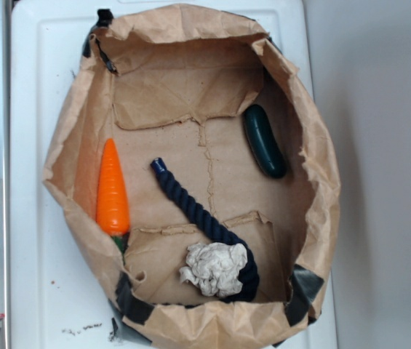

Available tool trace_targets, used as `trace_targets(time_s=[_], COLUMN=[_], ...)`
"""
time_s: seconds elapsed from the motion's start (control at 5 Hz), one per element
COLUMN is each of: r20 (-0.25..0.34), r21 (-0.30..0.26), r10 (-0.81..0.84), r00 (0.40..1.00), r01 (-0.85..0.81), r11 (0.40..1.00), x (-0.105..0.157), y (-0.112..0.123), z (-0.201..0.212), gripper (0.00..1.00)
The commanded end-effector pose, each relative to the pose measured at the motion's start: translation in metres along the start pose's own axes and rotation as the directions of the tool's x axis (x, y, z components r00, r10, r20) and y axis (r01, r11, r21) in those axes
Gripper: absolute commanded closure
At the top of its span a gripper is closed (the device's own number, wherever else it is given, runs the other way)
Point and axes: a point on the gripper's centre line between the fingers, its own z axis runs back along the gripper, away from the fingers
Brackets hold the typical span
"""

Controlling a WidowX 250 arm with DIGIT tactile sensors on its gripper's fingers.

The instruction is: Grab the white paper.

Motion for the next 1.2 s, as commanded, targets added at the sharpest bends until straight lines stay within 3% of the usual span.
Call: trace_targets(time_s=[0.0, 0.2, 0.4, 0.6, 1.0], r20=[0.093, 0.113, 0.092, 0.122, 0.129], r21=[0.009, 0.001, 0.022, 0.033, 0.042], r10=[-0.022, -0.008, 0.026, 0.024, -0.012], r00=[0.995, 0.994, 0.995, 0.992, 0.992], r01=[0.021, 0.008, -0.029, -0.028, 0.007], r11=[1.000, 1.000, 0.999, 0.999, 0.999], x=[0.042, 0.064, 0.073, 0.090, 0.136], y=[0.014, 0.014, 0.008, 0.010, 0.021], z=[-0.006, -0.004, -0.007, -0.009, -0.047], gripper=[0.00, 0.00, 0.00, 0.00, 0.00])
